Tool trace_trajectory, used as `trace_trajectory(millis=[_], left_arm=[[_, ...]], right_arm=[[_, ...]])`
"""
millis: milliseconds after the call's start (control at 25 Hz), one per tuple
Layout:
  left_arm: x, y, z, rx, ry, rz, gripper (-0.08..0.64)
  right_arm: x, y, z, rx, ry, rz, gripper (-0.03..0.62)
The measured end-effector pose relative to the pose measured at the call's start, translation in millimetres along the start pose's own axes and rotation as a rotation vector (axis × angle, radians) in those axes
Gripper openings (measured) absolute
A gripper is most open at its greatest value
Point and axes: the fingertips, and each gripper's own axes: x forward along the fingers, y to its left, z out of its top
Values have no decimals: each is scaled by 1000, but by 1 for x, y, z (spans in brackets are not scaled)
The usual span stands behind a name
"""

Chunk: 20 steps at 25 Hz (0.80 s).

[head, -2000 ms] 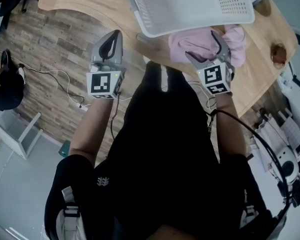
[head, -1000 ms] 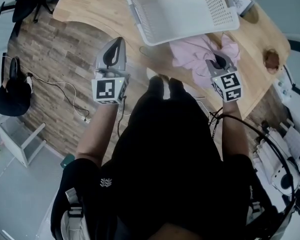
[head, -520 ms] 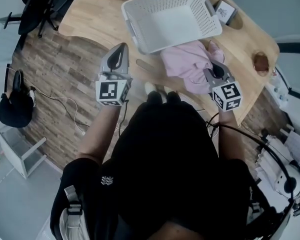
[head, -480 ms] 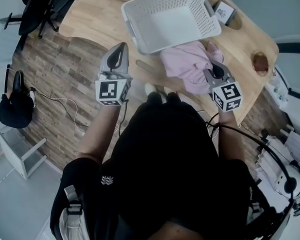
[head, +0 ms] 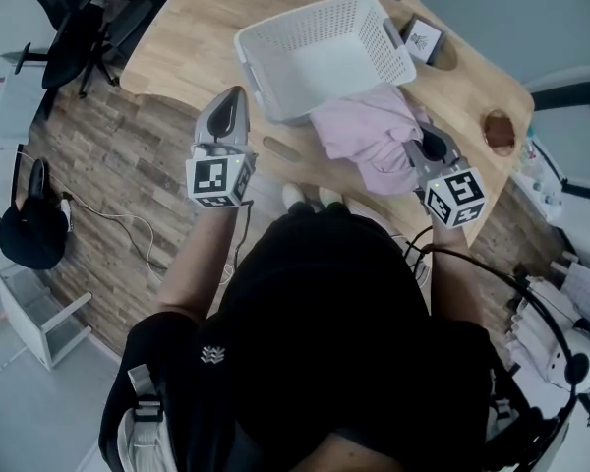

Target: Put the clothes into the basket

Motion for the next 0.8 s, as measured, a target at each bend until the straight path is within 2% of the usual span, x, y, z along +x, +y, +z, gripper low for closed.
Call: trace_trajectory(millis=[320, 520, 640, 800], left_arm=[[2, 10, 18, 2, -10, 13, 8], [0, 24, 40, 36, -79, 35, 8], [-6, 33, 50, 24, -91, 53, 8], [-11, 41, 60, 47, -109, 62, 8]], right_arm=[[-7, -13, 46, -17, -90, -11, 49], [-7, -19, 76, -43, -145, -17, 49], [-7, -18, 92, -65, -168, -13, 49], [-6, -17, 115, -84, -198, -9, 49]])
